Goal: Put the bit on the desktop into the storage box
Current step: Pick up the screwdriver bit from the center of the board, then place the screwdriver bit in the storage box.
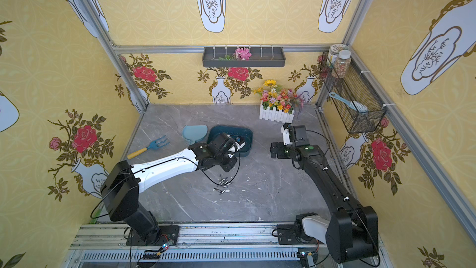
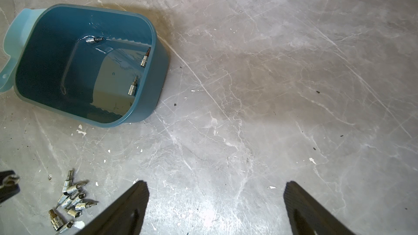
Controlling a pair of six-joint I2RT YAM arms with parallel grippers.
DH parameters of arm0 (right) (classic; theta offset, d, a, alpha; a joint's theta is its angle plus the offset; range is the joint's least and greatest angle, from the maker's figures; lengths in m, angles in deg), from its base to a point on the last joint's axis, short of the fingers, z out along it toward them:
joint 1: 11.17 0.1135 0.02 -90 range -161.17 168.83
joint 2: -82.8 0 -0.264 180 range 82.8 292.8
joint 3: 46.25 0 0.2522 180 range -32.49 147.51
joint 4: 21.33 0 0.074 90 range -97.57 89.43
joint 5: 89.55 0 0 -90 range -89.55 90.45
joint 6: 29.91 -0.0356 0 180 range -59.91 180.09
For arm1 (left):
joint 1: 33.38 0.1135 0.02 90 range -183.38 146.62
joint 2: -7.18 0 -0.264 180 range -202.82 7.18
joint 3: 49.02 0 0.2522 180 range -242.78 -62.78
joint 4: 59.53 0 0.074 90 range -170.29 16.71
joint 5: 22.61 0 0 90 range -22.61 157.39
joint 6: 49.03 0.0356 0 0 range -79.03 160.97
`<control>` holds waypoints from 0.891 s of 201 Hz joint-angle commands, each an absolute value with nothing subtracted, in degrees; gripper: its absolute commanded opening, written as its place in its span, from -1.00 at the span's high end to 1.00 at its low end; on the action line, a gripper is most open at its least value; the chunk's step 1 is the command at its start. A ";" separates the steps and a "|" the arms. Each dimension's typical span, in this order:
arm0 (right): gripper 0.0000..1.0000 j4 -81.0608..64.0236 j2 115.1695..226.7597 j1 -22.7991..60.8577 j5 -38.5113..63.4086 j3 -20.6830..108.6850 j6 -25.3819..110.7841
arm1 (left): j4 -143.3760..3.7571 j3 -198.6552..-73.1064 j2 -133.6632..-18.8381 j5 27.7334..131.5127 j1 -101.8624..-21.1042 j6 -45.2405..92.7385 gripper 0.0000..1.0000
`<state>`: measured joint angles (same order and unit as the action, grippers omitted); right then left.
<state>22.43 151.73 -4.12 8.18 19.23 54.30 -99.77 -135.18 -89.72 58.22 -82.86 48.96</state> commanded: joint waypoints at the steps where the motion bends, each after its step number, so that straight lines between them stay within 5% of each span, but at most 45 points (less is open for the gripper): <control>1: -0.95 20.91 151.71 -4.14 8.62 19.53 54.42 | -96.71 -137.48 -91.55 57.94 -80.37 49.01 1.00; 105: -0.95 20.90 151.76 -4.21 8.95 19.37 54.49 | -97.59 -150.99 -106.46 63.71 -68.81 39.27 1.00; 179: -0.95 20.93 151.97 -4.19 8.70 19.32 54.50 | -98.48 -153.92 -112.06 62.30 -67.66 36.60 1.00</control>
